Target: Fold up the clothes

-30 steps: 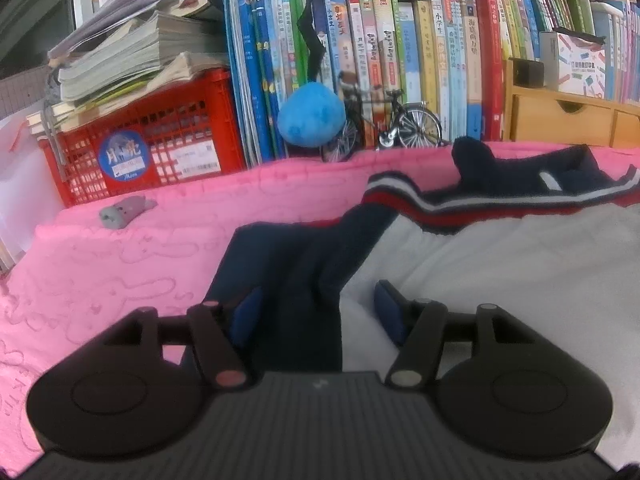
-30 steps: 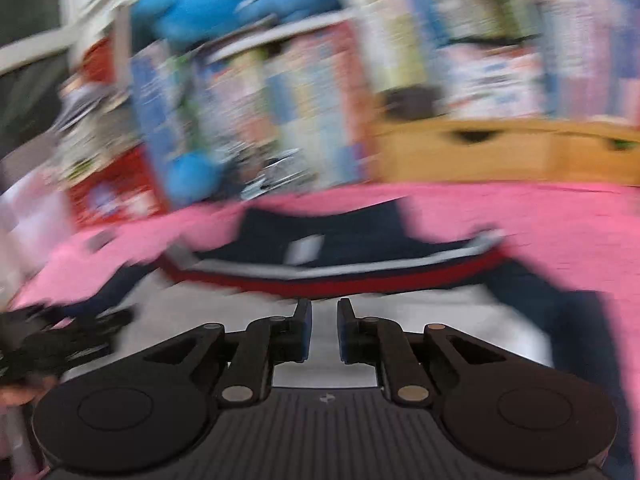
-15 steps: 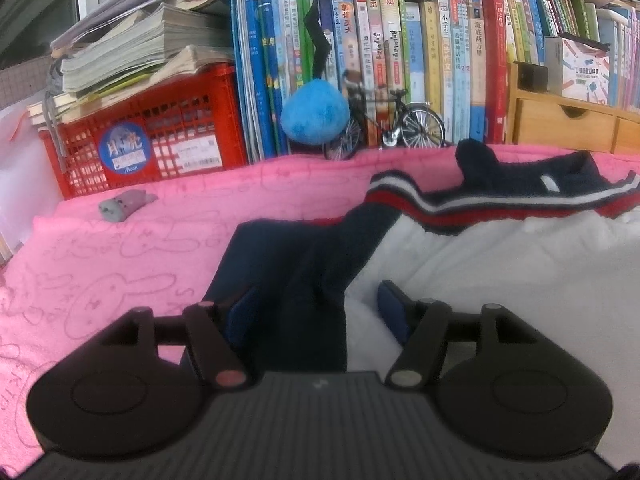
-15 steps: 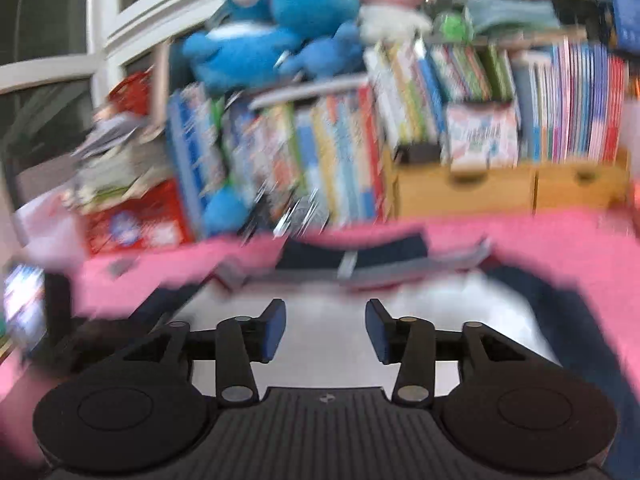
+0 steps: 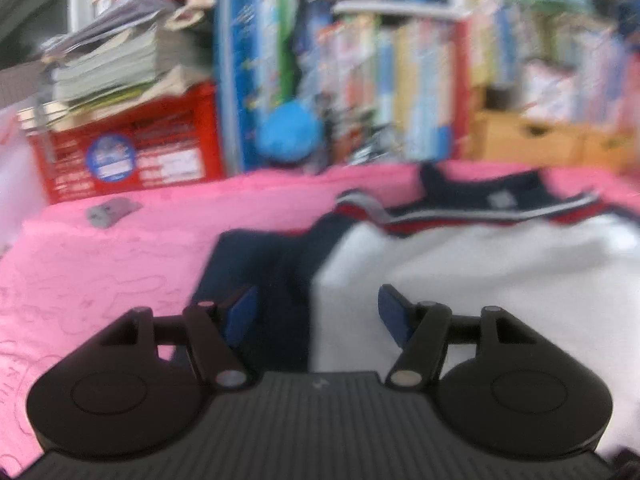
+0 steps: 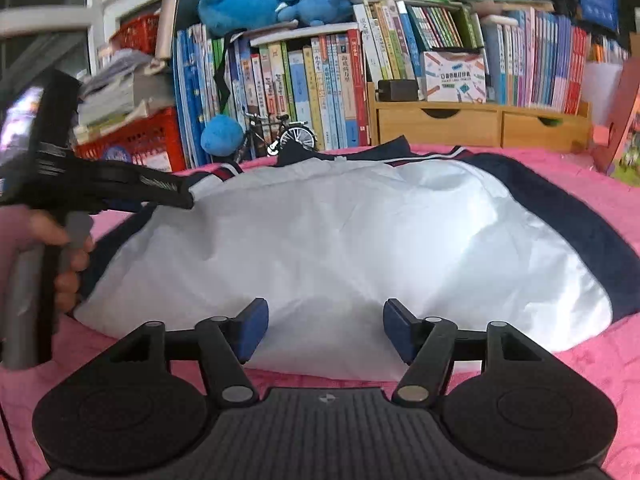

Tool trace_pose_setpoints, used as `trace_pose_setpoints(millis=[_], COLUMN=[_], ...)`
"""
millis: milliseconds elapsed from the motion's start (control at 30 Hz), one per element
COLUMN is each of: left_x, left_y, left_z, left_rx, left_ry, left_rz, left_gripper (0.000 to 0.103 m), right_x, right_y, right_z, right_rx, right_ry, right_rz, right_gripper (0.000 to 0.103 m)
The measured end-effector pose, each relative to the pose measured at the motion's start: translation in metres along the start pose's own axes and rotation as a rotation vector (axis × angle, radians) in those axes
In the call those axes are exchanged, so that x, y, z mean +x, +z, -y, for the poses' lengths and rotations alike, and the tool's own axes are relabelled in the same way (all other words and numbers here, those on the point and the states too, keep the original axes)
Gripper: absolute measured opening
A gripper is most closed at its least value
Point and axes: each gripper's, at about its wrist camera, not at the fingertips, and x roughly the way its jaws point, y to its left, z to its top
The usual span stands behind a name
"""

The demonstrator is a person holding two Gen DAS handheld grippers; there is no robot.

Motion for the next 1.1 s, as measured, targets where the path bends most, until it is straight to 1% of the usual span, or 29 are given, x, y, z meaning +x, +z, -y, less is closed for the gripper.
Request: trace_pose_setpoints(millis=[33,67,100,167,200,233,267,300,333,367,400,433,467,533,767,933,967,1100], left_x=[-0.012,-0.022,-0.032,-0.037,-0.036,-0.032,-0.029,-0.024,-0.017,-0.011,-0.004,0.003,0.009,0.02,0.088,0.132,0.138,0.142], left_y=[0.002,0.004,0.006,0.007,0.007,0.006,0.004,0.003,0.002,0.0,-0.001,-0.002,0.0,0.006,0.042,0.065,0.067,0.066], left_z=[0.005,0.01,0.013,0.023,0.032,0.043,0.054,0.065,0.072,0.079,0.085,0.092,0.096,0.105,0.117,0.108,0.108,0.114], left_rx=[0.002,-0.003,-0.01,-0.05,-0.051,-0.026,0.003,0.026,0.034,0.039,0.044,0.048,0.052,0.058,0.064,-0.02,-0.027,0.022], left_ry=[-0.072,-0.175,-0.285,-0.509,-0.557,-0.544,-0.521,-0.478,-0.45,-0.428,-0.406,-0.383,-0.372,-0.355,-0.262,-0.225,-0.216,-0.197], left_rz=[0.006,0.001,-0.007,-0.095,-0.145,-0.184,-0.22,-0.25,-0.276,-0.302,-0.327,-0.352,-0.356,-0.353,-0.346,-0.365,-0.364,-0.313], left_gripper=[0.066,0.066,0.066,0.066,0.066,0.065,0.061,0.048,0.04,0.024,0.018,0.018,0.018,0.018,0.019,0.017,0.015,0.015], right_x=[0.0,0.0,0.001,0.001,0.001,0.001,0.001,0.002,0.002,0.002,0.002,0.003,0.003,0.004,0.006,0.006,0.006,0.005], right_y=[0.0,0.0,0.0,0.0,0.0,0.0,0.0,0.001,0.001,0.001,0.001,0.001,0.001,0.0,0.0,-0.001,-0.001,-0.002], right_z=[0.0,-0.001,-0.001,-0.001,-0.002,-0.002,-0.002,-0.003,-0.003,-0.003,-0.003,-0.004,-0.003,-0.003,-0.002,-0.001,0.0,0.002], right_rx=[-0.003,-0.005,-0.008,-0.013,-0.015,-0.018,-0.02,-0.023,-0.025,-0.028,-0.03,-0.031,-0.031,-0.031,-0.022,-0.014,-0.014,0.0], right_ry=[-0.001,-0.001,-0.002,-0.003,-0.003,-0.004,-0.004,-0.005,-0.005,-0.006,-0.007,-0.005,-0.003,0.0,0.018,0.029,0.032,0.046], right_rz=[0.001,0.003,0.004,0.006,0.008,0.009,0.01,0.012,0.013,0.014,0.015,0.014,0.011,0.007,-0.007,-0.007,-0.007,-0.004], right_gripper=[0.037,0.023,0.02,0.013,0.013,0.013,0.013,0.013,0.013,0.013,0.013,0.013,0.014,0.014,0.015,0.015,0.015,0.015])
